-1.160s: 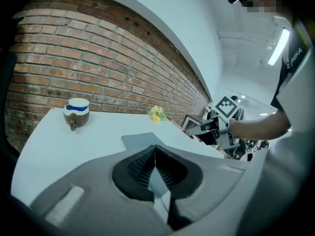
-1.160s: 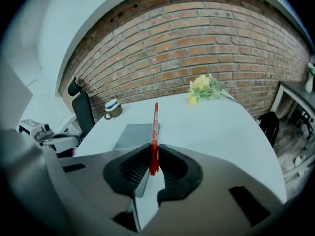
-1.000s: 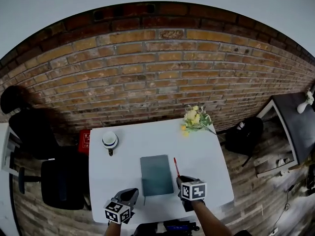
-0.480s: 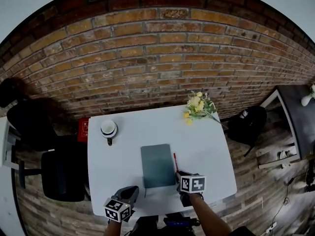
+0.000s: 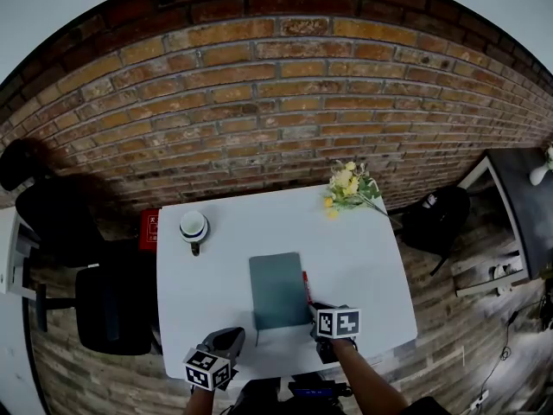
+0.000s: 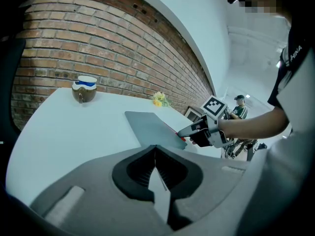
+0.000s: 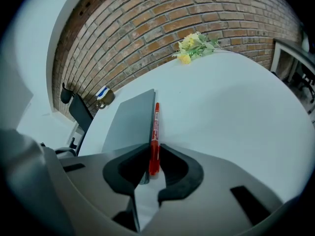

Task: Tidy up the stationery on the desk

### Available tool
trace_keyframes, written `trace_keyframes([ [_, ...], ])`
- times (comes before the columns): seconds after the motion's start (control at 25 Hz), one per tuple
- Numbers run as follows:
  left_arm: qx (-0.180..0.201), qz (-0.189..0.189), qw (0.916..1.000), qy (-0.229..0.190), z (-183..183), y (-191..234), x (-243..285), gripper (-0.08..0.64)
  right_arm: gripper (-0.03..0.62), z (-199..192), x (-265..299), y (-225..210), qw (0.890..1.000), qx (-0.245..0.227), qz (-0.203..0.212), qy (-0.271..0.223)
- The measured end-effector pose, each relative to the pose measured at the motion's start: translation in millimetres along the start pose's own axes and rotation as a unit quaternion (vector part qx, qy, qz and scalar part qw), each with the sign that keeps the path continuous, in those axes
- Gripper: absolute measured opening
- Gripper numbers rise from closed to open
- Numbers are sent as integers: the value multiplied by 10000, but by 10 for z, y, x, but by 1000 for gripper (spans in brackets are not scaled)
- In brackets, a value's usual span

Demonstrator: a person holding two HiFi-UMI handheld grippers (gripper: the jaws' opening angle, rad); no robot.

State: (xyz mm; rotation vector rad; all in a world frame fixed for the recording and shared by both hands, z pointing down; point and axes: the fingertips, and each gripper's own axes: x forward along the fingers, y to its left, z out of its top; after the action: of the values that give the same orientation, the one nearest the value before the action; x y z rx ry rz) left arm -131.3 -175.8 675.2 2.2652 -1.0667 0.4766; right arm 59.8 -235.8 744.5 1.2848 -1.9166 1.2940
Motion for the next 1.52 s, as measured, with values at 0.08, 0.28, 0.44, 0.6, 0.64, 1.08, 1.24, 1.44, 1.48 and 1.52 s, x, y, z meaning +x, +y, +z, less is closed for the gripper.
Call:
trace_keyframes([
  [0.08, 21, 13, 10000, -1, 4, -8, -8, 12, 84, -11, -11, -3, 10000, -8, 25, 16],
  [0.28, 68, 34, 10000, -61, 21, -65, -16, 12, 94, 5, -129, -52, 9999, -35, 42, -101],
  [0.44, 96, 56, 9998, -165, 77, -140, -9, 12, 92, 102, -367, -68, 9986, -394, 41, -352],
  [0.6, 120, 68, 9993, -348, 201, -256, 14, 12, 62, 284, -695, 3, 9887, -1228, 19, -860],
  [0.64, 131, 73, 9991, -402, 241, -292, 24, 12, 51, 335, -782, 32, 9844, -1439, 30, -1008],
  [1.08, 116, 248, 9973, -678, 312, -767, 81, 12, 9, 553, -1356, 380, 9342, -2959, 478, -1932],
  [1.24, 119, 350, 9980, -504, 84, -879, 21, 11, 9, 402, -1362, 368, 9321, -3055, 549, -1868],
  [1.44, 239, 404, 9985, -296, -193, -974, -132, 11, 9, 36, -1471, 349, 9366, -2873, 697, -1878],
  [1.48, 298, 386, 9983, -315, -216, -1003, -166, 12, 9, -30, -1499, 345, 9375, -2846, 690, -1881],
  [1.52, 354, 356, 9981, -346, -236, -1038, -204, 12, 9, -93, -1524, 345, 9382, -2822, 667, -1887],
])
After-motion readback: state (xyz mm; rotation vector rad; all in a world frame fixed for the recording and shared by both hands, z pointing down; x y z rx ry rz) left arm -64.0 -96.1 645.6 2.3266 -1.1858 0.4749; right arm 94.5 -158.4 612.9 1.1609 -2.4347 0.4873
